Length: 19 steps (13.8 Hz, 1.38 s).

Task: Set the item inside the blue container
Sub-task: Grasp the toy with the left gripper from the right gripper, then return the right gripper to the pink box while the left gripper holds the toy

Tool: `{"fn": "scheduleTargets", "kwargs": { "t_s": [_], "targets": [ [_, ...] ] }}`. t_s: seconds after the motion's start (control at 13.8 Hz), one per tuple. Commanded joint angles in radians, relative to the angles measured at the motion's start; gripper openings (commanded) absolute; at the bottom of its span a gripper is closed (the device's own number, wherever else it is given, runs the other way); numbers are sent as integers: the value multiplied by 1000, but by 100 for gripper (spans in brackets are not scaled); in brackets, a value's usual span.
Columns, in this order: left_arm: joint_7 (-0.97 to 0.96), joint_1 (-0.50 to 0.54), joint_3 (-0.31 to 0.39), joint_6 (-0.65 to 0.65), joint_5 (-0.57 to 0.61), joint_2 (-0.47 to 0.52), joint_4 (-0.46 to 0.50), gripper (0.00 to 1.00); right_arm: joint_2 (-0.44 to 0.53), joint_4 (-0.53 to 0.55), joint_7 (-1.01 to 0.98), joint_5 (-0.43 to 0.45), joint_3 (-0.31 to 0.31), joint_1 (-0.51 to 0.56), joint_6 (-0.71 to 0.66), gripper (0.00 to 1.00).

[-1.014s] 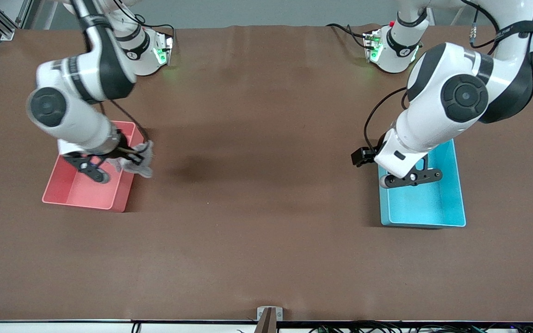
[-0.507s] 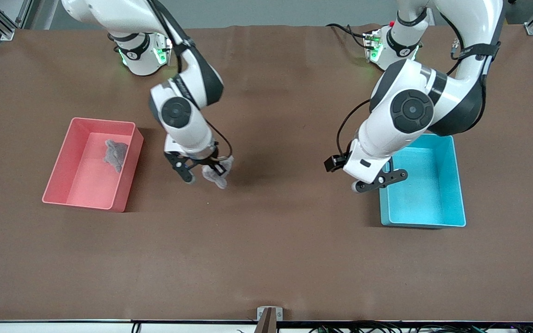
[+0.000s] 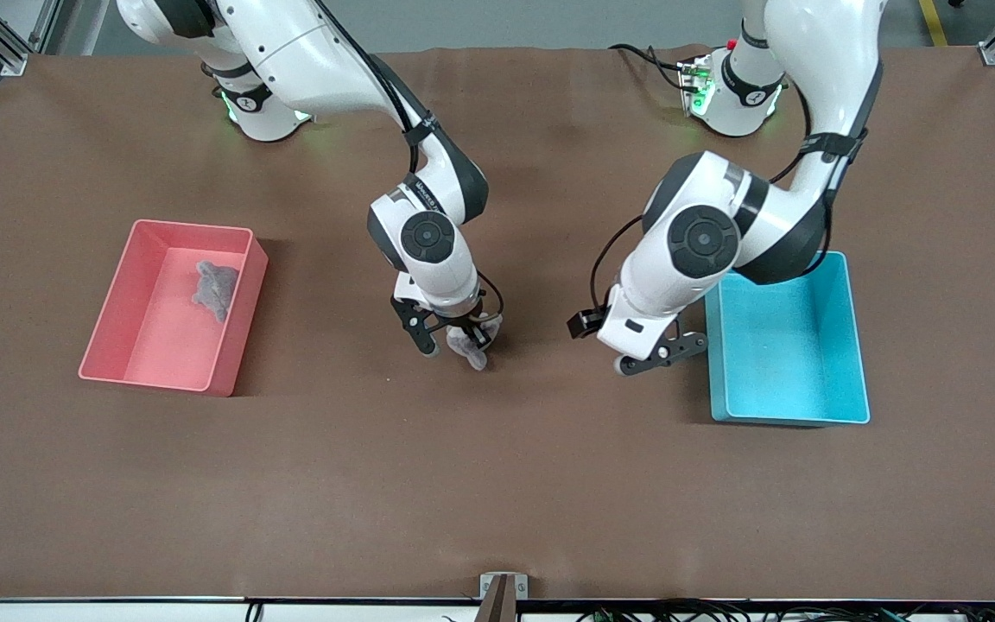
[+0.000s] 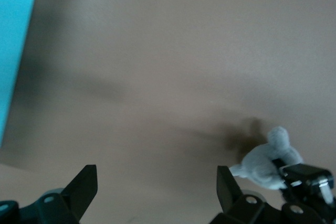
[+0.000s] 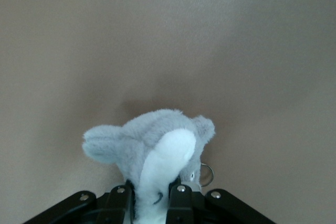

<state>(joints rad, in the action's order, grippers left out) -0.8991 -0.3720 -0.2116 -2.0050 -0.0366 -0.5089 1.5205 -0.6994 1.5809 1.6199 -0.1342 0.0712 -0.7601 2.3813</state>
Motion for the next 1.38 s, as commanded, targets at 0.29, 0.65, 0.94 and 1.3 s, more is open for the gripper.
{"fn": "scheduleTargets", "kwargs": {
  "t_s": [0.29,0.65,0.94,1.3],
  "targets": [
    [-86,-22,1,-118,-179,-82,-11,100,4,-22,-20,-16,13,18,-40,100],
    [-285,-94,1,-297,-238,-163,-13,100,89,-107,-286,-18,15,129,-307,100],
    [-426,-168,4,-464,-230,-230,-14,100,216,-67,-620,-10,18,264,-500,100],
    [-567,-228,20,-605,-227,-295,-13,100,409,161,-1027,-1,21,468,-496,100]
  ]
}}
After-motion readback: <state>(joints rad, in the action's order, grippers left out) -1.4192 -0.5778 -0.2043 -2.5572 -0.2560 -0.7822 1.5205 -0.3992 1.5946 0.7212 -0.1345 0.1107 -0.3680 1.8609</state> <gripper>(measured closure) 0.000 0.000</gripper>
